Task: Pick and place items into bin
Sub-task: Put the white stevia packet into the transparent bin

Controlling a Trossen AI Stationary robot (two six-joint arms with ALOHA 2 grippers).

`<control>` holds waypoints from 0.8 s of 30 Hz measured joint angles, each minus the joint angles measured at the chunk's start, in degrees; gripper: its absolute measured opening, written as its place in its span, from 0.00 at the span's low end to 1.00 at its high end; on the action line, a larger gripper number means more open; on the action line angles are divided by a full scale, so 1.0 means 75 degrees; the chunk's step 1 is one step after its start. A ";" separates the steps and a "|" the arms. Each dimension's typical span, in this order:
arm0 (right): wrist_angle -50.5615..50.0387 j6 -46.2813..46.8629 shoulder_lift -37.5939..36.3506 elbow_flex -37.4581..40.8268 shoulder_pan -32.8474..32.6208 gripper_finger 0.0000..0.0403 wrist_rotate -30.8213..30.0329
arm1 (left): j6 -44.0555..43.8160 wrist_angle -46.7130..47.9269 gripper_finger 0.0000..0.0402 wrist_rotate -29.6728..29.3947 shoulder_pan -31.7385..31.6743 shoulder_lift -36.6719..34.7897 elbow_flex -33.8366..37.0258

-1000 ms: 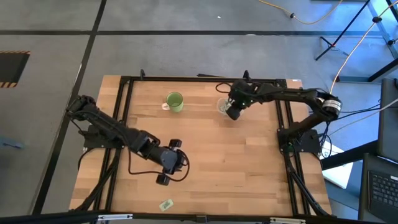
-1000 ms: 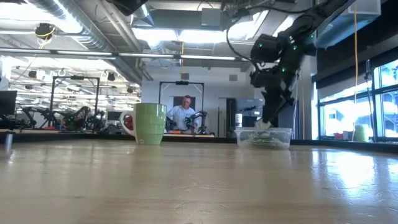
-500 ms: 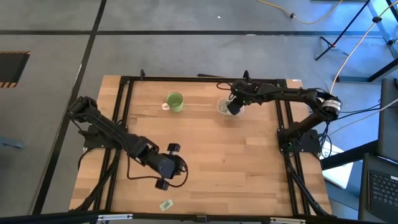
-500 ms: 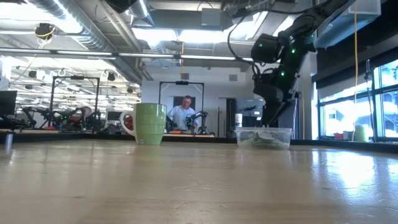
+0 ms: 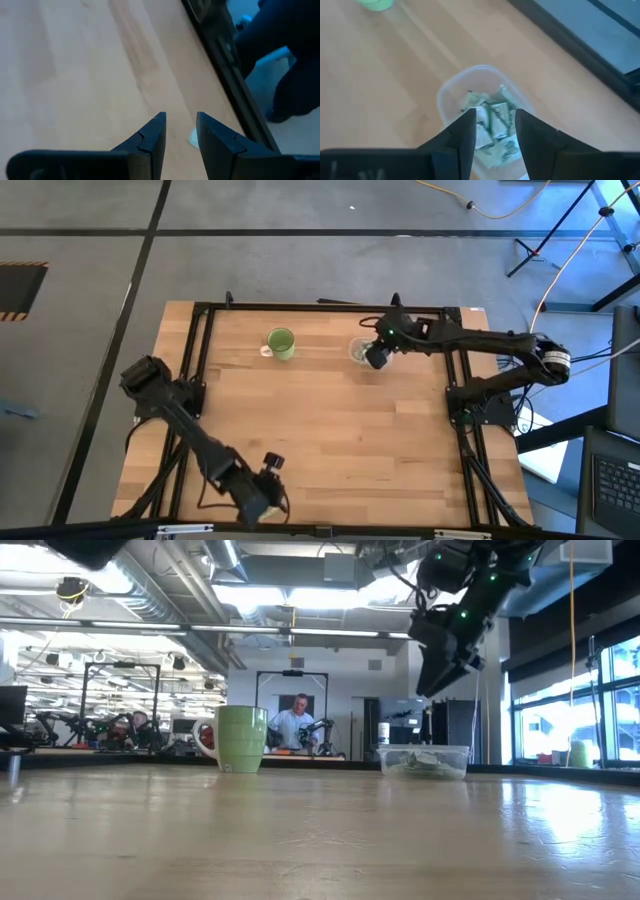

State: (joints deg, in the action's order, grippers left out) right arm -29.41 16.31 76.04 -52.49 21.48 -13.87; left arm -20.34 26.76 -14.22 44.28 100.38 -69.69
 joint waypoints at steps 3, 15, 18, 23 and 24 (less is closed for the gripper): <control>-0.0006 0.0237 0.0004 0.0000 -0.0206 0.35 0.0003 | -0.0216 0.0005 0.25 0.0000 0.0199 0.0401 -0.0035; -0.0007 0.0998 0.0042 0.0000 -0.0810 0.35 0.0000 | -0.0353 -0.0001 0.25 0.0556 0.0299 0.1389 -0.0047; -0.0009 0.0998 0.0042 -0.0002 -0.0863 0.35 0.0002 | -0.0362 -0.0013 0.25 0.0679 0.0299 0.1505 -0.0047; -0.0006 0.0997 0.0042 -0.0003 -0.0857 0.35 -0.0006 | -0.0387 -0.0014 0.24 0.0777 0.0299 0.1625 -0.0072; -0.0006 0.0993 0.0042 -0.0002 -0.0857 0.35 -0.0006 | -0.0390 -0.0018 0.23 0.0820 0.0299 0.1656 -0.0083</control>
State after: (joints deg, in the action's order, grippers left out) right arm -29.45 23.75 76.36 -52.50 15.05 -13.91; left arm -23.27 26.63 -8.07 46.52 112.80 -70.31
